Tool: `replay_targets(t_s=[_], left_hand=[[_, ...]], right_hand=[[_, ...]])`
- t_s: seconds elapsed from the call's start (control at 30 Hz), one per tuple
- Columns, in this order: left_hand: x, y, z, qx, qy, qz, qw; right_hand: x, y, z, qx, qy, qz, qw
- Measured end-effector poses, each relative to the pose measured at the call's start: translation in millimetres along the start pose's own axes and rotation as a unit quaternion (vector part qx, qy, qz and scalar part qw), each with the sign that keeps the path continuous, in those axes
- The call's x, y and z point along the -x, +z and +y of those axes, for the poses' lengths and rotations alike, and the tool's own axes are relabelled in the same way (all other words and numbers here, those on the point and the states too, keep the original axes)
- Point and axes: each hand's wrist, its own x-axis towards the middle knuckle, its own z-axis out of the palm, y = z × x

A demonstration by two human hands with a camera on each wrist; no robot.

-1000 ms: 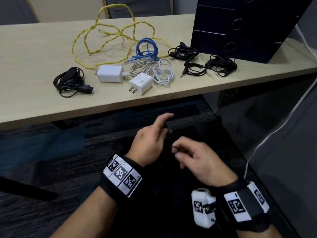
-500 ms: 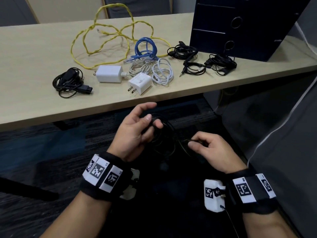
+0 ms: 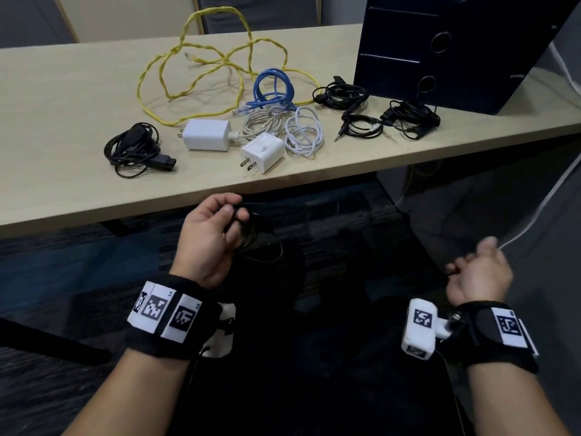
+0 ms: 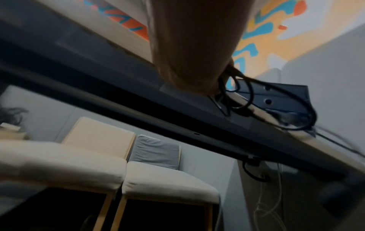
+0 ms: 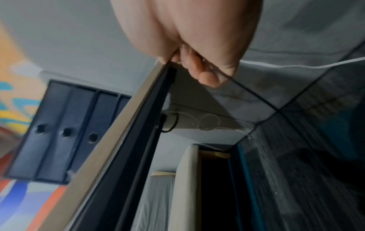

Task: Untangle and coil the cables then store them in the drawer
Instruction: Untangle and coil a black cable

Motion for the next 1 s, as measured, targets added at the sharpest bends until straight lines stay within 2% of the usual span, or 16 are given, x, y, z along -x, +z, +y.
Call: replay_targets(t_s=[0.03,0.1,0.13,0.2,0.3,0.37,0.43,0.5,0.6,0.63,0.67,0.73,0.8,0.9,1.0], left_hand=[[2.0,2.4,-0.5,-0.011,0.000,-0.009,1.000],[8.4,11.1,-3.8,-0.036,-0.006,-0.052,0.998],[12.0,17.1,-6.0,-0.047,-0.010,-0.085,0.995],[17.1,30.1,-10.7,-0.068,-0.021,-0.153,0.986],[20.0,47.0,-14.5,-0.077,-0.040,-0.237,0.968],[20.1,55.5,-13.2,-0.049,-0.052,-0.267,0.961],[18.0,58.0,-8.9,-0.013,-0.059,-0.262,0.963],[15.6,56.1,-2.6,0.006,-0.056,-0.236,0.970],[10.7,46.7,8.4,0.039,-0.033,-0.191,0.980],[8.8,42.6,12.3,0.048,-0.025,-0.177,0.983],[6.2,36.8,15.6,0.052,-0.015,-0.163,0.985],[1.9,26.0,20.0,0.045,-0.002,-0.139,0.989],[-0.3,19.4,19.1,0.029,-0.002,-0.126,0.992],[0.5,17.5,11.5,-0.001,-0.018,-0.121,0.992],[1.5,17.9,5.1,-0.019,-0.043,-0.155,0.987]], right_hand=[[-6.1,-4.3,3.2,0.032,0.001,0.023,0.999],[-12.6,-9.0,12.3,0.200,-0.032,-0.003,0.979],[-11.6,-8.5,18.1,0.290,-0.058,-0.045,0.954],[-0.1,-1.5,26.3,0.378,-0.110,-0.151,0.907],[33.7,16.0,25.2,0.347,-0.160,-0.382,0.842],[65.0,27.8,18.3,0.277,-0.119,-0.549,0.779],[87.7,38.2,21.3,0.227,-0.046,-0.635,0.737],[97.9,44.1,32.0,0.245,-0.013,-0.653,0.716],[97.6,43.1,45.2,0.304,-0.004,-0.632,0.712],[95.7,39.9,47.1,0.309,-0.005,-0.620,0.721],[92.9,36.3,47.5,0.292,0.001,-0.605,0.741],[84.3,27.7,47.8,0.204,0.053,-0.564,0.798],[75.1,21.8,44.5,0.138,0.098,-0.534,0.829],[67.6,18.8,38.5,0.101,0.114,-0.545,0.825],[63.2,18.1,30.5,0.143,0.082,-0.567,0.807]])
